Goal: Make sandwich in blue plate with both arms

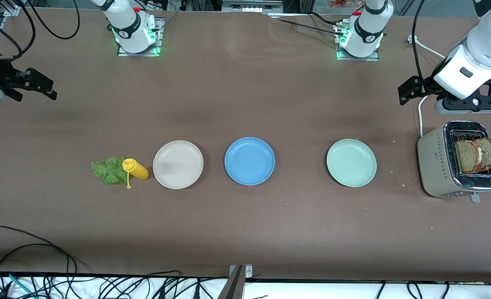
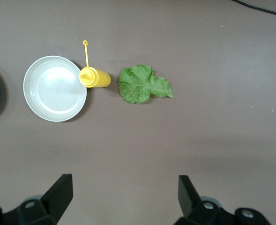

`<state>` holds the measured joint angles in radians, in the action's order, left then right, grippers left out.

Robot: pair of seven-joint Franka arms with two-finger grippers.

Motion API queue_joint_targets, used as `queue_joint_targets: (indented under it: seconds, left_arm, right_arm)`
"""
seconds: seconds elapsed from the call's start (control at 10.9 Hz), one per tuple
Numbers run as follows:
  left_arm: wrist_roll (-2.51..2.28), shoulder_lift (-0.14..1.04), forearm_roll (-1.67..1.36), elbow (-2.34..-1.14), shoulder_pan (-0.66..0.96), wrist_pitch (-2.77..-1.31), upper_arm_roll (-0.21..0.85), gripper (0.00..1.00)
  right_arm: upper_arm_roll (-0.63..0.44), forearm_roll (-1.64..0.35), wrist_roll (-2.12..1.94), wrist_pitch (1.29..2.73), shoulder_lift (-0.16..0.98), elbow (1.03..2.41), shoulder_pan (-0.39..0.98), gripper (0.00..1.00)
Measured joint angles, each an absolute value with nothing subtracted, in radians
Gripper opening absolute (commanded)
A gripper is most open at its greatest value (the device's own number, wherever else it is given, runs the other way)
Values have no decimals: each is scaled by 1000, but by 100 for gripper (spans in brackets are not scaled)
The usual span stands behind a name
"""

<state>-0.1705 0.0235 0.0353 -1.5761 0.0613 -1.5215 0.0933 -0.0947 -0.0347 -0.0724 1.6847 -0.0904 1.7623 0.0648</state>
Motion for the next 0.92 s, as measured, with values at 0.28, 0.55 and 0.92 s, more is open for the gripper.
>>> queue_joint_targets:
  seconds: [0.28,0.55,0.92]
  left_arm:
    - [-171,24,35,-1576,61,-1521,93,100]
    - [-171,24,35,-1576,61,-1521,93,100]
    - [-171,24,35,-1576,61,-1521,93,100]
  right_arm:
    - [-95,-35,-72,1685,-90,1762,65,100]
    - [-95,-35,-72,1685,-90,1762,65,100]
    - [-94,-35,-72,1685,-90,1751,65,100]
